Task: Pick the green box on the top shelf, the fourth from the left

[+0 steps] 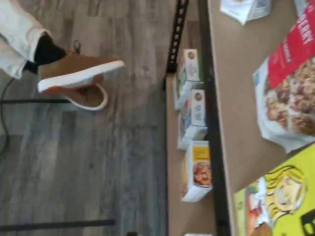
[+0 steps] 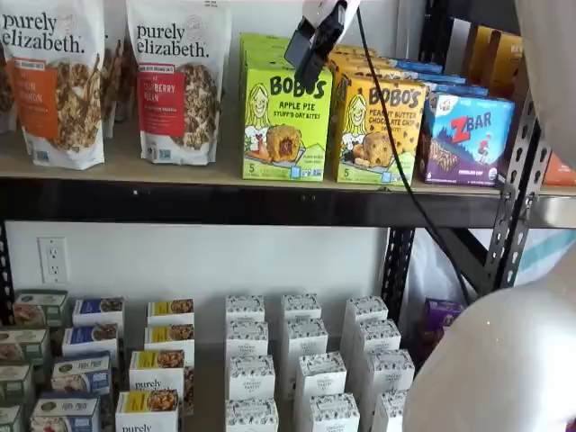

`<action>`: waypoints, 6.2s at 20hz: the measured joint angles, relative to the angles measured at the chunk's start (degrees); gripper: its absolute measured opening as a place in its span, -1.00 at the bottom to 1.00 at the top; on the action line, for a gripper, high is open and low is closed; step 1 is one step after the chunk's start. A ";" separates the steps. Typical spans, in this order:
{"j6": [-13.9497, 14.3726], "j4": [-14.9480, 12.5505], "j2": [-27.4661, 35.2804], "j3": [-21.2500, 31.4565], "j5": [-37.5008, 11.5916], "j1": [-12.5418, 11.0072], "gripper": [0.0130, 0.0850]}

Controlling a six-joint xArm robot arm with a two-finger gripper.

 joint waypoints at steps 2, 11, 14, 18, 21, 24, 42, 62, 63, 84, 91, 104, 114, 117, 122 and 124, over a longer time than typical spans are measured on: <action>-0.18 0.17 -0.02 0.36 -2.04 -0.10 1.00; -1.31 0.36 2.54 -0.74 -9.00 -0.89 1.00; -1.99 0.32 3.91 -1.85 -8.87 -1.48 1.00; -2.83 0.00 5.02 -2.44 -9.52 -2.13 1.00; -3.40 -0.46 5.69 -2.53 -10.42 -2.46 1.00; -3.84 -1.61 6.20 -2.37 -11.24 -2.55 1.00; -3.59 -8.14 10.35 -5.68 -8.03 -1.31 1.00; -2.68 -11.93 11.63 -5.74 -5.89 0.25 1.00; -2.66 -11.94 11.54 -5.57 -6.06 0.28 1.00; -2.31 -11.27 11.28 -5.26 -6.46 0.61 0.00; -2.22 -11.65 11.18 -5.00 -6.88 0.75 0.00; -2.40 -11.64 11.10 -5.10 -6.94 0.52 0.00; -2.53 -11.06 10.93 -4.94 -6.66 0.36 -0.44; -2.57 -10.85 10.82 -4.83 -6.68 0.30 -0.56; -2.43 -11.20 10.91 -5.03 -6.37 0.45 -0.78; -2.30 -11.83 10.93 -5.00 -6.38 0.64 -0.78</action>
